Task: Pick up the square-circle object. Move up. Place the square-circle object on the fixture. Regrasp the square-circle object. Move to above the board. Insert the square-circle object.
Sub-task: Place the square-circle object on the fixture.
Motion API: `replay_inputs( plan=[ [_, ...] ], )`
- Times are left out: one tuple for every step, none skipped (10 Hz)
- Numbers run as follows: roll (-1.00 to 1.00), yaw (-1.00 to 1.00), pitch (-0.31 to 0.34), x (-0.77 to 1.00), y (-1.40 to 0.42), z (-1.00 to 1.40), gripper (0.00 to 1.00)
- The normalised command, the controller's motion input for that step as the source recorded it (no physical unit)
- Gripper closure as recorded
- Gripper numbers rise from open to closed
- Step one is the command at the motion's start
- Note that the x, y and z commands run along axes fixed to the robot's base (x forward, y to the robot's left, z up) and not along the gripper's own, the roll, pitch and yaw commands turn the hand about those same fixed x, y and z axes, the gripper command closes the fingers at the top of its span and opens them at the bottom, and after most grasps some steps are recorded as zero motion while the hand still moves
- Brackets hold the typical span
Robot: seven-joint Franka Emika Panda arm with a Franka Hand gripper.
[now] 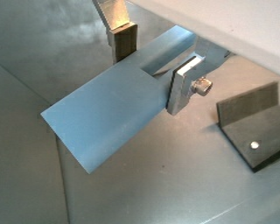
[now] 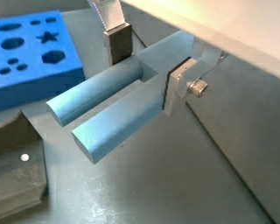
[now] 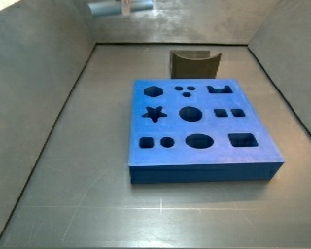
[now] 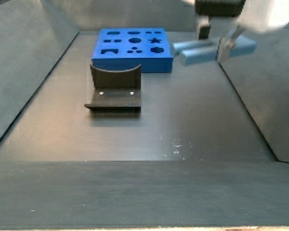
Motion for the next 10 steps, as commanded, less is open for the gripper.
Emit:
replay_inputs(
  plan=[
    [-0.04,0.01,0.122,0.01,0.0,0.31,1.0],
    [-0.01,1.0,-0.076,1.0,-0.46,0.09,1.0],
    [-0.01,1.0,-0.077,1.0,-0.46,0.07,1.0],
    [-0.01,1.0,-0.073,1.0,-0.41,0.05,1.0],
    [-0.02,1.0,-0.071,1.0,-0.37,0.04,1.0],
    [-0.02,1.0,-0.069,1.0,-0.35,0.03,1.0],
    [-0.02,1.0,-0.068,1.0,-0.32,0.03,1.0],
    [-0.02,1.0,-0.067,1.0,-0.29,0.02,1.0],
    [-0.03,1.0,-0.065,1.0,-0.26,0.01,1.0],
    [-0.03,1.0,-0.063,1.0,-0.24,0.0,1.0]
  ],
)
